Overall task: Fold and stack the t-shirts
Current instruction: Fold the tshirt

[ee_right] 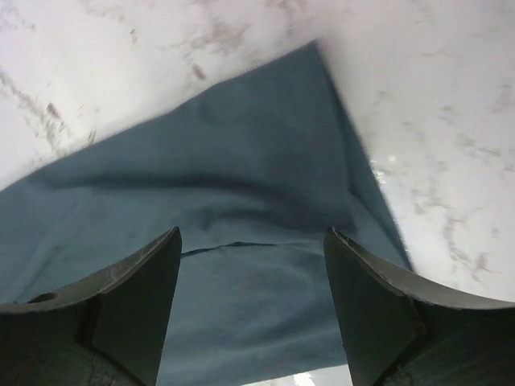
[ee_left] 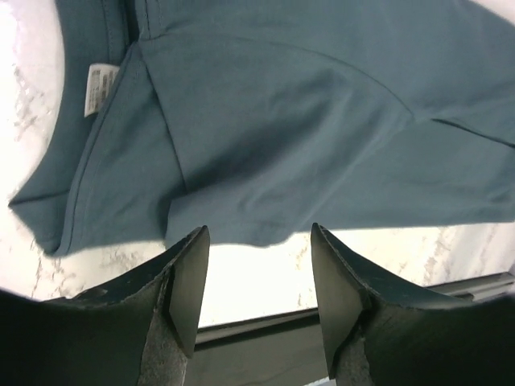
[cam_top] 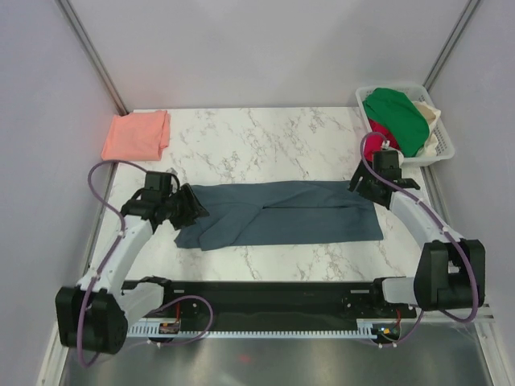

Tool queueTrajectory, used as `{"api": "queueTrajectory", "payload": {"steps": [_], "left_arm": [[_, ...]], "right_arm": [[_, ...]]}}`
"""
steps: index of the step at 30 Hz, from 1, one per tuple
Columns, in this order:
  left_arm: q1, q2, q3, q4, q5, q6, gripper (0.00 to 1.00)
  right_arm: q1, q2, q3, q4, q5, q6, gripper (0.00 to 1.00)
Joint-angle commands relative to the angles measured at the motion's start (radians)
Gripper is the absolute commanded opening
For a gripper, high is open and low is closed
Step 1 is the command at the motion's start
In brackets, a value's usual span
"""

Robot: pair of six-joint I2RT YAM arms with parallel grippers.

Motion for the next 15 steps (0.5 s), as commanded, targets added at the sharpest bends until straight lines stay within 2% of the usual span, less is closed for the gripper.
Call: {"api": "queueTrajectory", "payload": {"steps": [1,8,13,15], "left_arm": [[-0.033,0.148,-0.013,0.167,-0.061,-0.058,0.6],[-0.051,0.513,0.077,0.353,-0.058,-0.074,0.59],[-0.05,0.739,0.236,0.34,-0.086,-0.026,0.57],[-0.047,0.848,0.389,0.248,-0.164,0.014,0.57]], "right_arm": [[0.034,0.086,0.042,0.082,-0.087,-0.014,0.78],[0.057,0.351,0.061,0.165,-0.109,-0.037,0.74],[0.075,0.344,-0.089,0.229,-0.113,0.069,0.71],[0.129,0.264,-0.209,0.258,-0.179,0.196,0.69]]}}
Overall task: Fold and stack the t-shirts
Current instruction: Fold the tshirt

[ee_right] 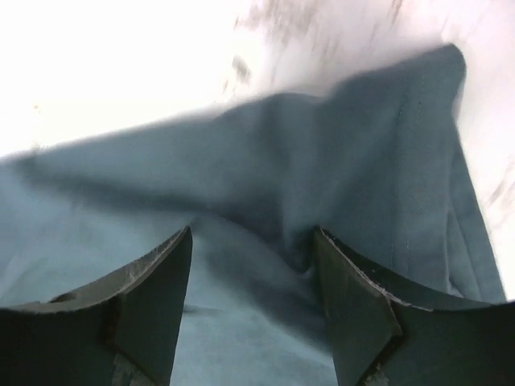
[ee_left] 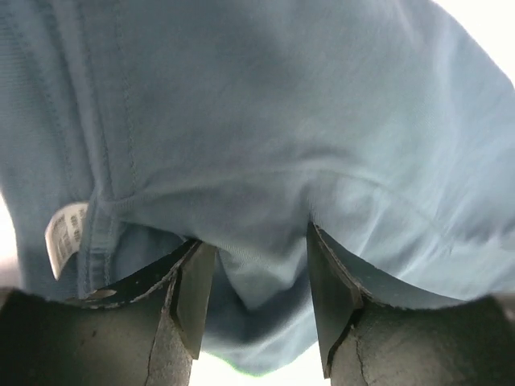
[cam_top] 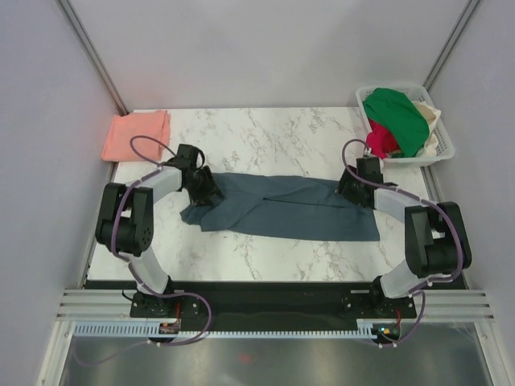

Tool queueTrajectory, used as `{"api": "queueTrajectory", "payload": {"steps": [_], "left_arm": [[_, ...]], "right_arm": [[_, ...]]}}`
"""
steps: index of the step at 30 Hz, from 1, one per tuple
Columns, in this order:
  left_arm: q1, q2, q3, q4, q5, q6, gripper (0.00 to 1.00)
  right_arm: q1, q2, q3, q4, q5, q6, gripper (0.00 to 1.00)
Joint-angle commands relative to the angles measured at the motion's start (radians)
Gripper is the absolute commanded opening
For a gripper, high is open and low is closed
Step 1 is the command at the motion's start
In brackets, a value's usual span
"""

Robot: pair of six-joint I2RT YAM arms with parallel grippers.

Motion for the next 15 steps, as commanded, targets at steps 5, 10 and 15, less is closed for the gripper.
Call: {"api": "queueTrajectory", "payload": {"steps": [5,10,15], "left_arm": [[-0.001,0.373,0.542,-0.095,-0.173,0.083,0.57],[-0.05,0.882,1.211,-0.187,0.289,0.108,0.56],[-0.103,0.961,1.589,-0.218,0.44,0.09,0.74]], "right_arm": [[0.57,-0.281,-0.357,0.089,-0.049,0.574,0.73],[0.994,-0.147,-0.14,0.127,0.053,0.727,0.75],[1.077,-0.137,0.081,-0.145,0.21,0.671,0.8]]}}
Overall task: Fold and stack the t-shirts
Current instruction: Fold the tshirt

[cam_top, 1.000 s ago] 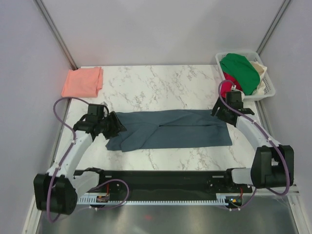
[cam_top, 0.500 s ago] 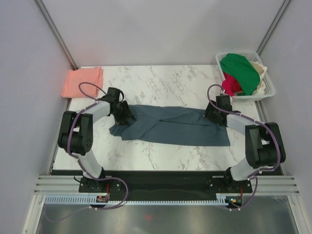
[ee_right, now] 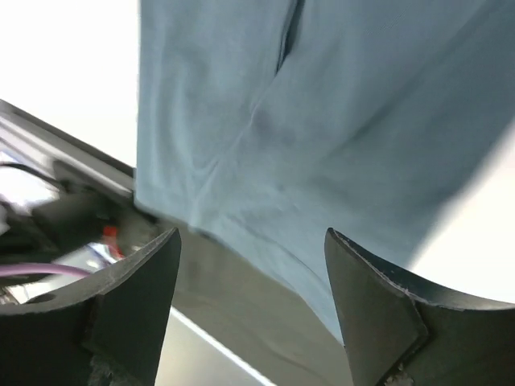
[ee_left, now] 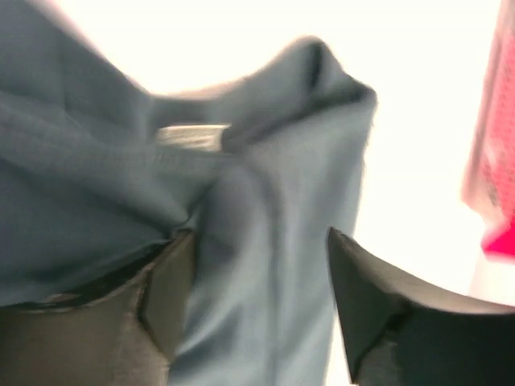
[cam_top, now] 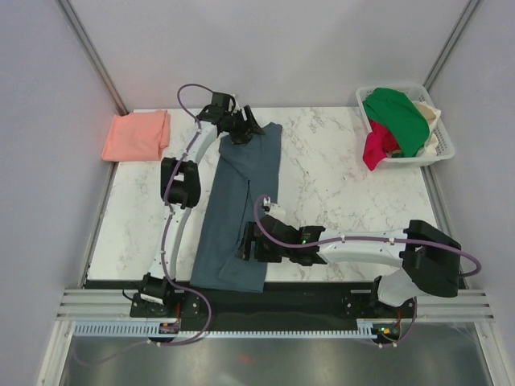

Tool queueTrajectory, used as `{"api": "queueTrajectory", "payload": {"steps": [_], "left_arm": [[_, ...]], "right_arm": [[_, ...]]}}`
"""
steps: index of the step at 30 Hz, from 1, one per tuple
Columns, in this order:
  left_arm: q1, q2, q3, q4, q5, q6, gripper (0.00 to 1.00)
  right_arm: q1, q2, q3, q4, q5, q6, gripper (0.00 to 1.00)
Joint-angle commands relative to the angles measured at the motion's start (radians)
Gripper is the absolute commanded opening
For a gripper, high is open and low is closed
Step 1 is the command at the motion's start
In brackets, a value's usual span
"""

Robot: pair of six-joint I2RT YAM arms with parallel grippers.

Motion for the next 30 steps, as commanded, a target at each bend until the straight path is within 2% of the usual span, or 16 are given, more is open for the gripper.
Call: {"api": "queueTrajectory", "payload": {"steps": [1,2,4,5,8,10,13,15,17,18,19,22,24,25,28,30], "left_arm": [[-0.046,-0.187,-0.075,0.006,0.191,0.033,0.77],[-0.046,-0.242,-0.216,0.069,0.186,0.04,0.87],[-0.046,-0.322,-0.264,0.064,0.172,0.092,0.9],[-0.044,-0.386,-0.28,0.059,0.179,0.108,0.99],[-0.039,-0.527,-0.28,-0.007,0.17,0.149,1.0],[-0.032,-0.601,-0.292,-0.092,0.089,0.162,0.99],[0.005,-0.808,-0.424,-0.142,-0.042,0.145,1.0],[0.037,-0.977,-0.592,-0.143,-0.103,0.146,1.0],[0.045,-1.082,-0.767,-0.146,-0.122,0.168,1.0],[0.045,-1.195,-0.831,-0.146,-0.127,0.189,1.0],[0.045,-1.248,-0.958,-0.145,-0.127,0.2,0.99],[0.045,-1.47,-1.231,-0.124,-0.15,0.203,0.99],[0.043,-1.566,-1.353,-0.088,-0.151,0.2,0.98],[0.043,-1.665,-1.458,-0.078,-0.157,0.195,0.98],[0.043,-1.785,-1.612,-0.048,-0.145,0.2,0.98],[0.043,-1.882,-1.662,-0.047,-0.137,0.211,0.98]], "right_arm": [[0.002,-0.071,0.105,-0.203,0.178,0.026,0.81],[0.002,-0.097,0.124,-0.237,0.203,0.0,0.81],[0.002,-0.122,0.164,-0.291,0.239,-0.034,0.81],[0.004,-0.143,0.194,-0.318,0.276,-0.051,0.82],[-0.007,-0.147,0.254,-0.35,0.334,-0.112,0.86],[-0.027,-0.133,0.29,-0.378,0.342,-0.14,0.89],[-0.108,-0.107,0.316,-0.343,0.304,-0.183,0.91],[-0.192,-0.064,0.331,-0.311,0.234,-0.221,0.91],[-0.277,0.016,0.389,-0.286,0.185,-0.28,0.91],[-0.301,0.051,0.42,-0.288,0.151,-0.298,0.91],[-0.341,0.132,0.487,-0.288,0.132,-0.333,0.91],[-0.392,0.325,0.657,-0.311,0.056,-0.373,0.89],[-0.406,0.42,0.745,-0.326,0.013,-0.413,0.88],[-0.419,0.507,0.826,-0.331,-0.048,-0.43,0.87],[-0.467,0.646,0.958,-0.39,-0.082,-0.455,0.87],[-0.492,0.691,0.974,-0.384,-0.13,-0.438,0.86]]}}
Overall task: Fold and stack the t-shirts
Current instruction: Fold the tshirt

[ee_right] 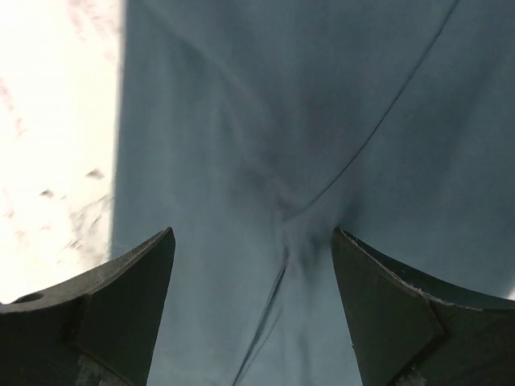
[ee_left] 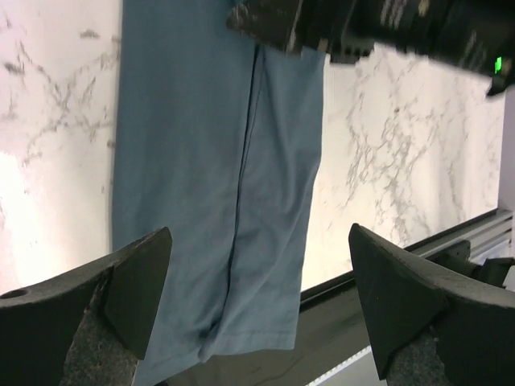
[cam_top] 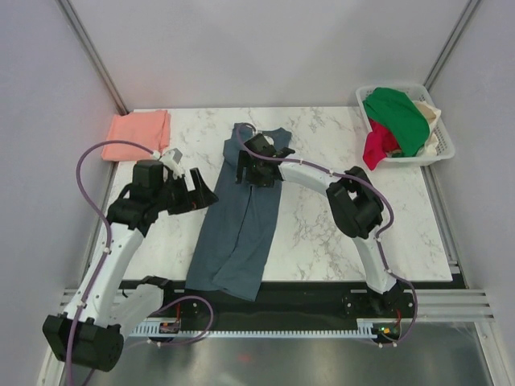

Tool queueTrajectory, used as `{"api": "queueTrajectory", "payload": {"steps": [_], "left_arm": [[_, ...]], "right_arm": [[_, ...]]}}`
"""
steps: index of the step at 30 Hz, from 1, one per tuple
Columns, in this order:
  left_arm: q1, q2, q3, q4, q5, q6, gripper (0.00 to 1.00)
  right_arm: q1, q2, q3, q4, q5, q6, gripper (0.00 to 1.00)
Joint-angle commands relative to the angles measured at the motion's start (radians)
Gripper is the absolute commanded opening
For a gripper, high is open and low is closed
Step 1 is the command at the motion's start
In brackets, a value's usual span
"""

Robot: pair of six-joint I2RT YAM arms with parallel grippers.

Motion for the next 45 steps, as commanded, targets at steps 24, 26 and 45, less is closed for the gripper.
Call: {"api": "queueTrajectory", "payload": {"steps": [24,26,45], "left_arm": [[0.004,-0.277,-0.2,0.123,0.066,0.057,0.98],[0.005,-0.272,-0.198,0.126,0.061,0.057,0.98],[0.015,-0.303,-0.198,0.119,0.029,0.058,0.97]], "right_arm": [[-0.271,0.461,0.696,0.216,-0.409,-0.233,0.98],[-0.271,0.355,0.604,0.226,-0.401,-0.262,0.98],[0.049,-0.547,-0.637,0.031,-0.027,-0.02,0.64]]}}
